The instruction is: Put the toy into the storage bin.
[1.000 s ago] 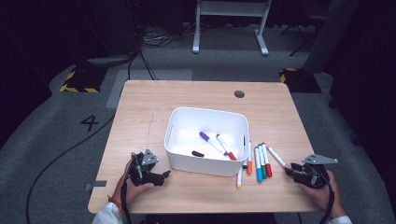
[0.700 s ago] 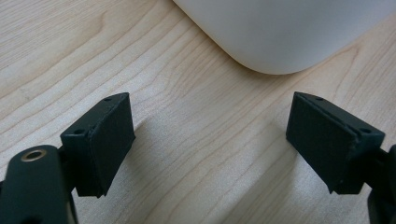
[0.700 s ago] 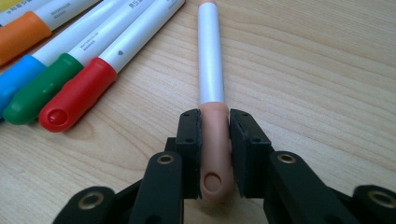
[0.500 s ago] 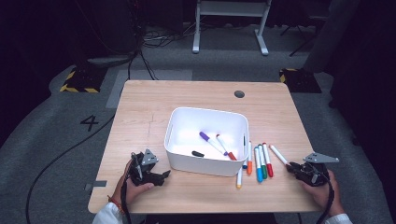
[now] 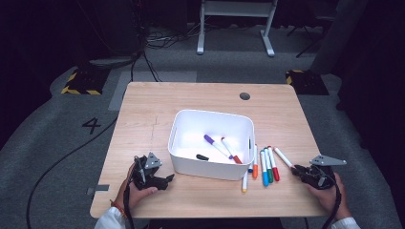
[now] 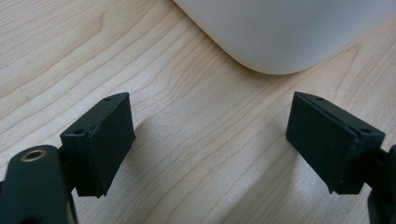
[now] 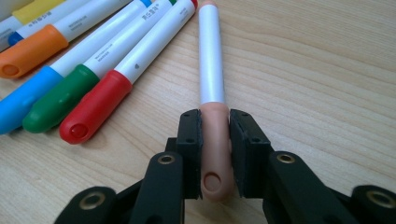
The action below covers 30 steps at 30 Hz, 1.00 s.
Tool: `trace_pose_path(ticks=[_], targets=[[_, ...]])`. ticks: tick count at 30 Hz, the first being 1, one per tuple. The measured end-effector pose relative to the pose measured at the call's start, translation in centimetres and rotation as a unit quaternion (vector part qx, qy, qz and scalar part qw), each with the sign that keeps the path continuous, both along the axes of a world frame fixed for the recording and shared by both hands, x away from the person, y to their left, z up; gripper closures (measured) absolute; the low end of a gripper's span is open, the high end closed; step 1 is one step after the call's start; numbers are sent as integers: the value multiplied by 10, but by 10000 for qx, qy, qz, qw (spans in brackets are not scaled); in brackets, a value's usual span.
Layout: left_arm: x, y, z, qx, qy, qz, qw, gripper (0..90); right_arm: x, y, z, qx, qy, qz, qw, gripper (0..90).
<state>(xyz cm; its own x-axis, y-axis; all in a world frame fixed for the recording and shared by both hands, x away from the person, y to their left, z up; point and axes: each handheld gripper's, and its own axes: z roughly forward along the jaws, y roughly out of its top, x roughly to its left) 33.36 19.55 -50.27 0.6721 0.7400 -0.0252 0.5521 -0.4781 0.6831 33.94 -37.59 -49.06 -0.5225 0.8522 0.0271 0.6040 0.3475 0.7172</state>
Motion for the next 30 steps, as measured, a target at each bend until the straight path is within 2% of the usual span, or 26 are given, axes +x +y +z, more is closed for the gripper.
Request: trace_pose_path(ticks=[3,6,14,17,21,30], targets=[[0,0,0,1,0,0,10000,153,1,-2,0,96,27,-19,9999,753],[0,0,0,3,0,-2,10000,153,3,-2,-1,50,17,-8,10000,753],[0,0,0,1,0,-1,10000,153,5,1,1,159,9,19,9999,753],[0,0,0,2,1,-2,10000,153,5,0,1,90,0,49,9999,753],[0,0,0,2,1,-2,10000,153,7,-1,3,203,-13,-4,9998,753],[0,0,0,0,2,-1,10000,153,12,0,4,264,-17,55,9996,753]])
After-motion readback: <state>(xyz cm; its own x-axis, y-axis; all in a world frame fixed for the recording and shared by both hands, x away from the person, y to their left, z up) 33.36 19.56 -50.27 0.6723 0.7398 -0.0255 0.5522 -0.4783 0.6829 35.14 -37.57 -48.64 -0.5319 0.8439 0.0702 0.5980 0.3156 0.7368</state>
